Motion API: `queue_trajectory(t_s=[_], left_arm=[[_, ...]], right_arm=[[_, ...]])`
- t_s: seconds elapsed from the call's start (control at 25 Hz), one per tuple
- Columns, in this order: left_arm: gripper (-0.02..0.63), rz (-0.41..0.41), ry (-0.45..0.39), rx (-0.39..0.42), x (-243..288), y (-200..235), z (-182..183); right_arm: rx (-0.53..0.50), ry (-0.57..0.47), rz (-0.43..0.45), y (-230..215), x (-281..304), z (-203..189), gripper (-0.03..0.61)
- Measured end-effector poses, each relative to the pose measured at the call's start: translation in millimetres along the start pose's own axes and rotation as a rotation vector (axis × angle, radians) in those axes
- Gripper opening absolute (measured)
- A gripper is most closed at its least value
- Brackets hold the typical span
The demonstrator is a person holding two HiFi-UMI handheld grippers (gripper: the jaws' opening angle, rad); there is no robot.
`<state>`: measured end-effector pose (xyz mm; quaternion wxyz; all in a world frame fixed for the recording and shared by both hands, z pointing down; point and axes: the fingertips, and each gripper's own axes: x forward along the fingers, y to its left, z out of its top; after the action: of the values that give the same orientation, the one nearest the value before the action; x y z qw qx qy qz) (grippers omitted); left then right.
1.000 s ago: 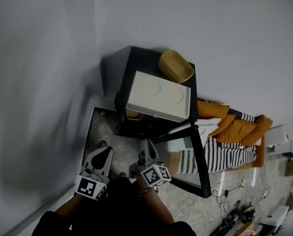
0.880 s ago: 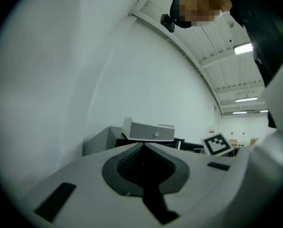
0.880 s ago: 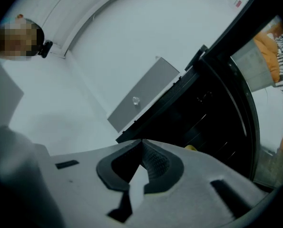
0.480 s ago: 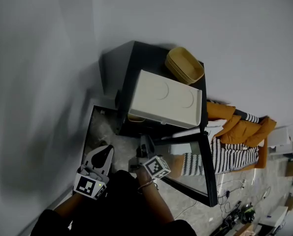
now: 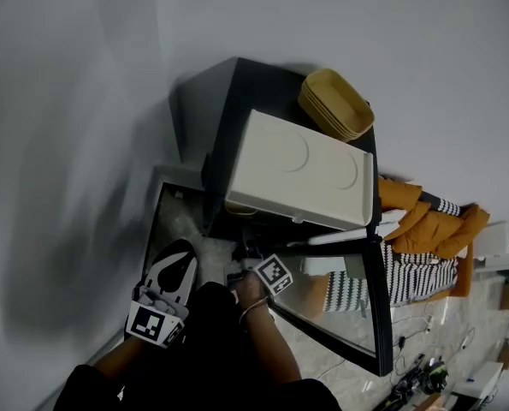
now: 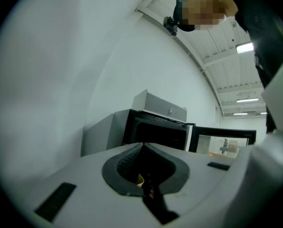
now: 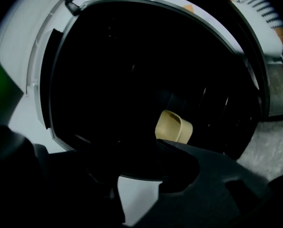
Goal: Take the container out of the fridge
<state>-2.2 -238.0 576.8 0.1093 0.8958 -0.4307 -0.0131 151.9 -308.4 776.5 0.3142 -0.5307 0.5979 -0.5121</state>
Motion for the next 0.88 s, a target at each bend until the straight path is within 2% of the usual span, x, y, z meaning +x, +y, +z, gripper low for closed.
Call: queue_trajectory(t_s=[0.16, 0.28, 0.44, 0.64, 0.88], left_arm=[[0.005, 0.012, -0.007, 0.0, 7, 16, -14], [0.006, 0.017, -0.006, -0.003, 12, 29, -23], [0.005, 0.018, -0.001, -0.006, 18, 43, -37], [0.005, 0.026, 0.01, -0.005, 22, 58, -50], [0.006, 0.03, 0.015, -0.021, 23, 68, -54]], right_arm=[[0.156, 0.008, -0.023, -45, 17, -13, 0.206], [0.228, 0.007, -0.023, -64, 32, -22, 0.253], [0.278, -0.004, 0.001, -84, 53, -29, 0.288], [0.319, -0.028, -0.01, -97, 67, -31, 0.29], [0.333, -0.046, 0.02, -99, 82, -29, 0.288]])
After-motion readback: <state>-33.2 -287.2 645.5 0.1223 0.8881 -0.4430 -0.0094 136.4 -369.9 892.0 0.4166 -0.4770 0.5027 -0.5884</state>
